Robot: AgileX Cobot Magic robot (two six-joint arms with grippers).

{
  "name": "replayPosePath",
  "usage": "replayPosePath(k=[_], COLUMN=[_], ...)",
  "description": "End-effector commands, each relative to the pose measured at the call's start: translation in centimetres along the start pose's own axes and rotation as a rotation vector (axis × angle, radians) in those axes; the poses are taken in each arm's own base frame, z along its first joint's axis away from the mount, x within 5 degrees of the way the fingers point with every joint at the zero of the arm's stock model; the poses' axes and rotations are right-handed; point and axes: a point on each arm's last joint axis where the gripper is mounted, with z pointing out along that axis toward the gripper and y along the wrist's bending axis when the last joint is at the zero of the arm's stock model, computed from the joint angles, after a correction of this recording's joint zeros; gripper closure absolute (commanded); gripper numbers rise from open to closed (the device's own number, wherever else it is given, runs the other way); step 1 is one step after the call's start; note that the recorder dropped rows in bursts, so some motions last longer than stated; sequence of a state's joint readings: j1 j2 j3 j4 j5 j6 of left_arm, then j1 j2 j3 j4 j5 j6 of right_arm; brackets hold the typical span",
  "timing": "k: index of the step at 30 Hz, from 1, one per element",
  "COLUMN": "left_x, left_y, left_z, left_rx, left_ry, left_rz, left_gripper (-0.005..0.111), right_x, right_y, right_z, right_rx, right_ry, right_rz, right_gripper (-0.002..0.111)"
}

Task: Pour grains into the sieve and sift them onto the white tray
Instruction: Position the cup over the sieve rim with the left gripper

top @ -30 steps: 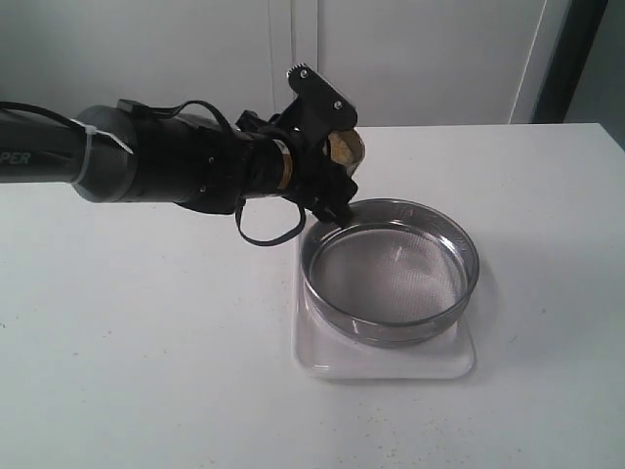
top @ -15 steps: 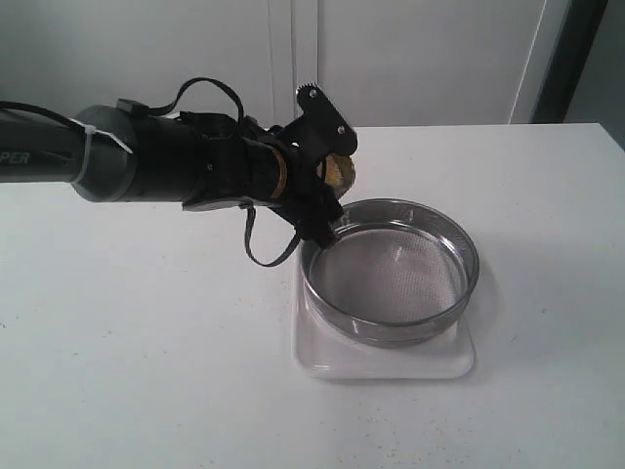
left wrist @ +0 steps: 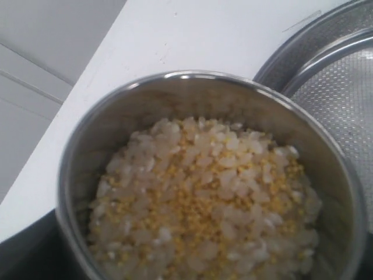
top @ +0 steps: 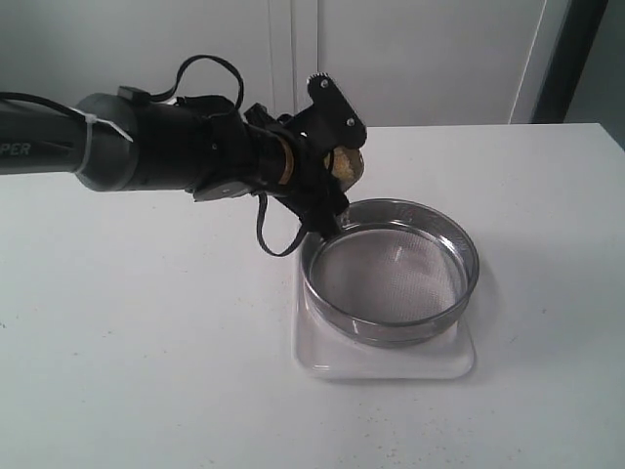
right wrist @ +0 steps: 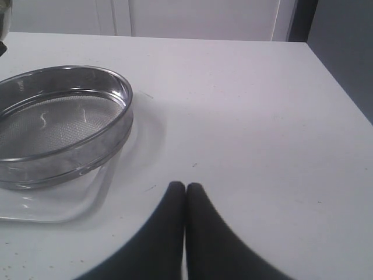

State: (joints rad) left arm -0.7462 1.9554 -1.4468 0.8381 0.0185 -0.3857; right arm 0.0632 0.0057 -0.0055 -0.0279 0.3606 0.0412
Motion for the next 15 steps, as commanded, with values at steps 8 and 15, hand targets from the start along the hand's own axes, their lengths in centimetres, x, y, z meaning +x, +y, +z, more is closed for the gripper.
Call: replayPosePath(k=[8,15], left_x=[-0.5,-1.2], left_y=[-0.8,-1.1], left_z=[0.4,0.9], left_rx=[-0.021,-0.036], left_ry=[0.02,0.021], left_rz=[0.161,0.314], left_gripper=[0.107,0.107], right_x=[0.1,0.1], right_y=[0.0,0.0], right_z=[0.0,0.0], right_rx=[0.006,0.006], right_ry=[-0.012,-0.011], right_rz=[-0.004,-0.002], right_gripper=[0.108,0.108])
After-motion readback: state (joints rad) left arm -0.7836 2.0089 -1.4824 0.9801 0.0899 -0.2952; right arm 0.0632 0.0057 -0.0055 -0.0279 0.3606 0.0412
